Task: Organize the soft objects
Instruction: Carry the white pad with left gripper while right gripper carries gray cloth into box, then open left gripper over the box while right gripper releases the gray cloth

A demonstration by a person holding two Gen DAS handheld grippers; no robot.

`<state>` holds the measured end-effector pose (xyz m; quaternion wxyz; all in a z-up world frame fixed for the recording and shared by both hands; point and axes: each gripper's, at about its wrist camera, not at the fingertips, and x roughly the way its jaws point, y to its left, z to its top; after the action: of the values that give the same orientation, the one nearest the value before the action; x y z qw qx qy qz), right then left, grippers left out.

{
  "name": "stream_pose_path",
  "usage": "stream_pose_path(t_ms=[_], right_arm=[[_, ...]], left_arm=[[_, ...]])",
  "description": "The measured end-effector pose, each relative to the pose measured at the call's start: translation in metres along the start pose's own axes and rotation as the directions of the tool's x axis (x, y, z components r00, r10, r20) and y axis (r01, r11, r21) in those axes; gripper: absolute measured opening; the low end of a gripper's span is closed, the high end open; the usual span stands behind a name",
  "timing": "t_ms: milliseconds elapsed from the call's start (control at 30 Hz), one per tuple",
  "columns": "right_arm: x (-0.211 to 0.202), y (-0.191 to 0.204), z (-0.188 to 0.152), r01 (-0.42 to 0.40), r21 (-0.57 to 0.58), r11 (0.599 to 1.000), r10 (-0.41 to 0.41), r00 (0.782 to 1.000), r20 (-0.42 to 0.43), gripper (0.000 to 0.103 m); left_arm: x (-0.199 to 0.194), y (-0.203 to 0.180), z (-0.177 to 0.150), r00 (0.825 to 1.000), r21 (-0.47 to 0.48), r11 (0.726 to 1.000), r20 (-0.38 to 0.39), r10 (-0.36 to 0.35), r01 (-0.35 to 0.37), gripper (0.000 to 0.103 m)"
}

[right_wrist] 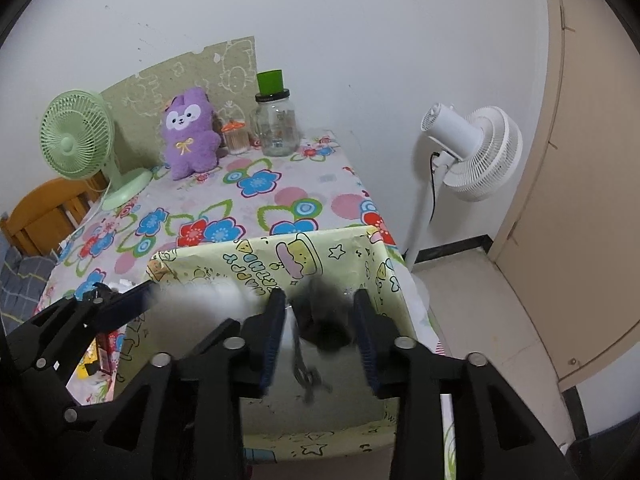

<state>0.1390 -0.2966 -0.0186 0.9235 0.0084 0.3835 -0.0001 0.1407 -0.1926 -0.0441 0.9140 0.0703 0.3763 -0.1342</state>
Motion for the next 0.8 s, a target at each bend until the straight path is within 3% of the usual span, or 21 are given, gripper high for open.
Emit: stream_pose_path(t_ms=[67,100,167,367,800], right_arm=[[0.0,0.001,0.0,0.007,-0.001,1.0,-0.007,1.0,0.001,0.072],[0.0,0.001,0.0,0.015,-0.002,1.0,-0.015,1.0,0.006,0.074],[-0.004,0.004,0.0,0.037,-0.007,0.999,-0.036,0.999,0.036,0.077],[-0.014,0.011,0.0,0.047,-0.017,0.999,-0.046,0.997,0.056,0.079],[-0.041,0.033,-0.007,0.052,-0.01,0.999,-0.051,0.994,0.095,0.09]], left_arm=[[0.0,0.001,0.0,1.0,0.002,1.0,-0.001,-0.009,0.009,0.082],[-0.001,0.001,0.0,1.0,0.0,1.0,0.005,-0.013,0.013,0.084],[-0.004,0.002,0.0,1.0,0.003,1.0,0.013,-0.012,0.012,0.091],[-0.013,0.005,-0.003,1.0,0.009,1.0,0.023,-0.011,0.011,0.097],[-0.046,0.021,-0.011,0.998,0.029,1.0,0.059,-0.002,0.001,0.098]])
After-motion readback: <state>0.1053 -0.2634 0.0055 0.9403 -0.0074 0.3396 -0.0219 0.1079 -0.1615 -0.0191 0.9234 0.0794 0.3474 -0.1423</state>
